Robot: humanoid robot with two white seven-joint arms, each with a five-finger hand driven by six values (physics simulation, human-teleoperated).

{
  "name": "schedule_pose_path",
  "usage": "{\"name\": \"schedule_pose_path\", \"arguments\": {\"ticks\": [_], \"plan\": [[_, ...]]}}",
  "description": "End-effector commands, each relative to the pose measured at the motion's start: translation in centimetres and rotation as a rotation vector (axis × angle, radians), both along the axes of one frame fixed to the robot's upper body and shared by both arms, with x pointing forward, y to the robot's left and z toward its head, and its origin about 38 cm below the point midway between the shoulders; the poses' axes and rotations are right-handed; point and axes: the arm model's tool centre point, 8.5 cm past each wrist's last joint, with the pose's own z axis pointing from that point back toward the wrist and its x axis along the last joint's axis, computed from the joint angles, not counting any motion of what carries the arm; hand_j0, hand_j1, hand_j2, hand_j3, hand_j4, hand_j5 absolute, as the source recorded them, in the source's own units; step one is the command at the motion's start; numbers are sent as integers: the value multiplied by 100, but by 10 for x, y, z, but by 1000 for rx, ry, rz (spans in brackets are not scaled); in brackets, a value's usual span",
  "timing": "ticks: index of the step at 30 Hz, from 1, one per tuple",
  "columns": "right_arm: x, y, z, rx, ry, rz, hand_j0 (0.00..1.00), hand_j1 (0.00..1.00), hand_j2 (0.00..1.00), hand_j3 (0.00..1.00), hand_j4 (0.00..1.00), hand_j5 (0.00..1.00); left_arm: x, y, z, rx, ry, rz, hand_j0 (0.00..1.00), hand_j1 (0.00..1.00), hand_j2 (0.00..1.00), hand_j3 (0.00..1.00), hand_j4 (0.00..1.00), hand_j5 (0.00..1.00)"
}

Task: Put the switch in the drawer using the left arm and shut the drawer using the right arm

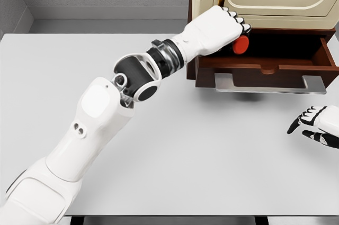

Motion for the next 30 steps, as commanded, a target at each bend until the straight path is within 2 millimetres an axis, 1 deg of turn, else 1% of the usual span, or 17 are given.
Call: {"name": "schedule_pose_path", "arguments": {"ticks": [1, 15, 16, 17, 19, 22, 23, 24, 25, 27, 29, 30], "plan": [[0, 0, 1, 4, 1, -3, 53, 53, 53, 53, 53, 53, 0, 0, 0, 0, -1, 1, 66, 66, 66, 66, 66, 66], [0, 0, 1, 4, 1, -3, 53, 53, 53, 53, 53, 53, -1, -2, -2, 18, -15, 3, 72, 72, 72, 72, 72, 72], [0, 0, 1, 4, 1, -3, 53, 53, 53, 53, 53, 53, -3, -2, 0, 15, -19, -1, 74, 74, 74, 74, 74, 74], [0, 0, 1, 4, 1, -3, 53, 53, 53, 53, 53, 53, -6, -2, 2, 6, -26, -7, 81, 81, 81, 81, 81, 81], [0, 0, 1, 4, 1, -3, 53, 53, 53, 53, 53, 53, -13, -3, 10, -14, -46, -25, 81, 81, 81, 81, 81, 81], [0, 0, 1, 4, 1, -3, 54, 54, 54, 54, 54, 54, -13, -3, 8, -10, -41, -27, 82, 82, 82, 82, 82, 82], [0, 0, 1, 4, 1, -3, 54, 54, 54, 54, 54, 54, -12, -3, 7, -11, -34, -26, 85, 85, 85, 85, 85, 85], [0, 0, 1, 4, 1, -3, 54, 54, 54, 54, 54, 54, -13, -2, 11, -29, -30, -37, 91, 91, 91, 91, 91, 91], [0, -1, 1, 4, 1, -4, 54, 54, 54, 54, 54, 54, -16, -4, 15, -78, 11, -81, 91, 91, 91, 91, 91, 91], [0, -1, 1, 4, 1, -4, 54, 54, 54, 54, 54, 54, -28, -3, 31, -168, 42, -153, 93, 93, 93, 93, 93, 93], [0, -1, 1, 4, 1, -4, 54, 54, 54, 54, 54, 54, -37, -4, 41, -259, 110, -234, 95, 95, 95, 95, 95, 95], [0, -1, 0, 4, 3, -4, 53, 53, 53, 53, 53, 53, -40, -4, 44, -293, 137, -263, 100, 100, 100, 100, 100, 100]]}}
